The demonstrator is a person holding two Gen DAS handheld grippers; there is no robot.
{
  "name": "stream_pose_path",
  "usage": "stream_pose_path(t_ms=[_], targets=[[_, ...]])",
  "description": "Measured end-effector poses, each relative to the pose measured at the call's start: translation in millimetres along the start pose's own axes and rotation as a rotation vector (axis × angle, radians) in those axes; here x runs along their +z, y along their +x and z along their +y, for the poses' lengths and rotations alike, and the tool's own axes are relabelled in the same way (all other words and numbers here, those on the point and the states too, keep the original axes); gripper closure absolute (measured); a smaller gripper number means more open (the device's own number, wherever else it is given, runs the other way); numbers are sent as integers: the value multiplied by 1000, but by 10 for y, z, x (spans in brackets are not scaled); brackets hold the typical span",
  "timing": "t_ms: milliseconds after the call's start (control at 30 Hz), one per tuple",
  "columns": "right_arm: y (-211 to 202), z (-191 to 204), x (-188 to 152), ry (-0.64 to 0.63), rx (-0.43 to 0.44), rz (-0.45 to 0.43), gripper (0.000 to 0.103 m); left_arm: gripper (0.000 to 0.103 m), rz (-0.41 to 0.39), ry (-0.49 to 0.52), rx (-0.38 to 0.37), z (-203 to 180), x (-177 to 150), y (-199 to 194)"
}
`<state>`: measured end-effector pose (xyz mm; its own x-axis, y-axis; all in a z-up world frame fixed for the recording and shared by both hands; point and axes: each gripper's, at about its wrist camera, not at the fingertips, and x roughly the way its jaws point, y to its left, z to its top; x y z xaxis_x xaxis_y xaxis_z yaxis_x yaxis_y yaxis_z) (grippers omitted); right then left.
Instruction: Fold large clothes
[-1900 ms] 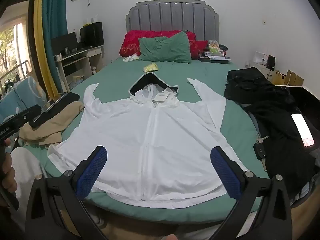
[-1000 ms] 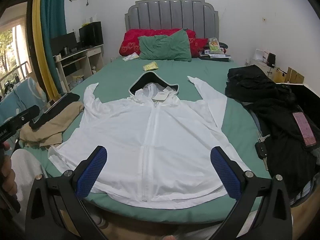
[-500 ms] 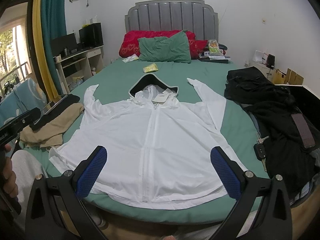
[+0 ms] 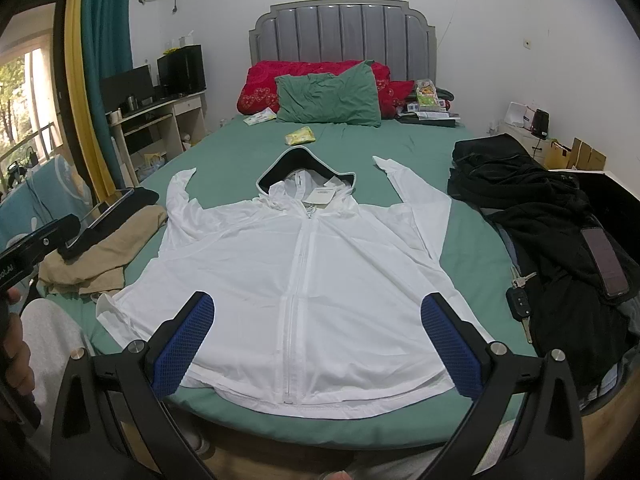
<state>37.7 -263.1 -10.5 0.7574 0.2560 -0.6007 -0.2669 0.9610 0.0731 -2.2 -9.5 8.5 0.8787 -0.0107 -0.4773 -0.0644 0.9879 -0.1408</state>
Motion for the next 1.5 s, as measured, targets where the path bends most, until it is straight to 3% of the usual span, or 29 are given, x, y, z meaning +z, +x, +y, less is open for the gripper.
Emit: stream_pose_path(t_ms=[1000,1200,1367,1500], targets=[[-3,-20,2,3,-1,4,1,29,4,14,15,-17,0,-19],[16,-26,-7,3,3,12,1,29,8,-3,-35,-4,43,-13],[167,-130,-9,3,12,38,1,29,66,37,-54,-1,47,239],[456,-280,46,-3,17,59,1,29,161,74,-97,15,25,621]])
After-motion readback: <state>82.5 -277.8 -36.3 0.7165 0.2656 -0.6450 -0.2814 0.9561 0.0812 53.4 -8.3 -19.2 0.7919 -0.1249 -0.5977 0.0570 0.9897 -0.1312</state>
